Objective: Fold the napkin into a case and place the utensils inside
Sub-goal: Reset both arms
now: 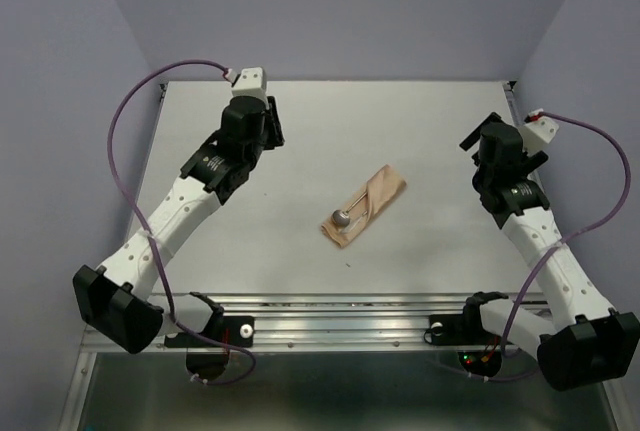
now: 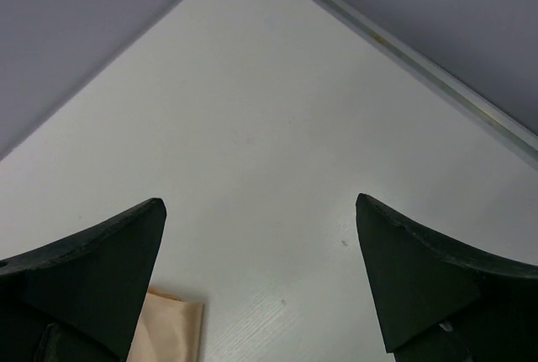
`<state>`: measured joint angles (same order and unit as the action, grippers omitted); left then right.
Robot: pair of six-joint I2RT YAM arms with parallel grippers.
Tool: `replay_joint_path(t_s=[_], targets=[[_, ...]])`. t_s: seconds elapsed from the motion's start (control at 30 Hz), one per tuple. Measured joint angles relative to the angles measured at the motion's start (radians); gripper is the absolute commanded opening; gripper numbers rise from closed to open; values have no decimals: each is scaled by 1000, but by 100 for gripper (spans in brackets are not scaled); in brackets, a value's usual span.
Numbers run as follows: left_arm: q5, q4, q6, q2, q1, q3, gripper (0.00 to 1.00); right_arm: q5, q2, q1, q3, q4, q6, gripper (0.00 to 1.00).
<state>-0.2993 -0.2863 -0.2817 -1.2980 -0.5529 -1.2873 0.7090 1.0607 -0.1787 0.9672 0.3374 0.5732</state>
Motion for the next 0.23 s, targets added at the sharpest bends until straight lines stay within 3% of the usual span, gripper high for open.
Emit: replay_joint_path(t_s=[0.23], targets=[[-61,77,-36,134,87,68,46,112,-68,0,-48,11,11,100]])
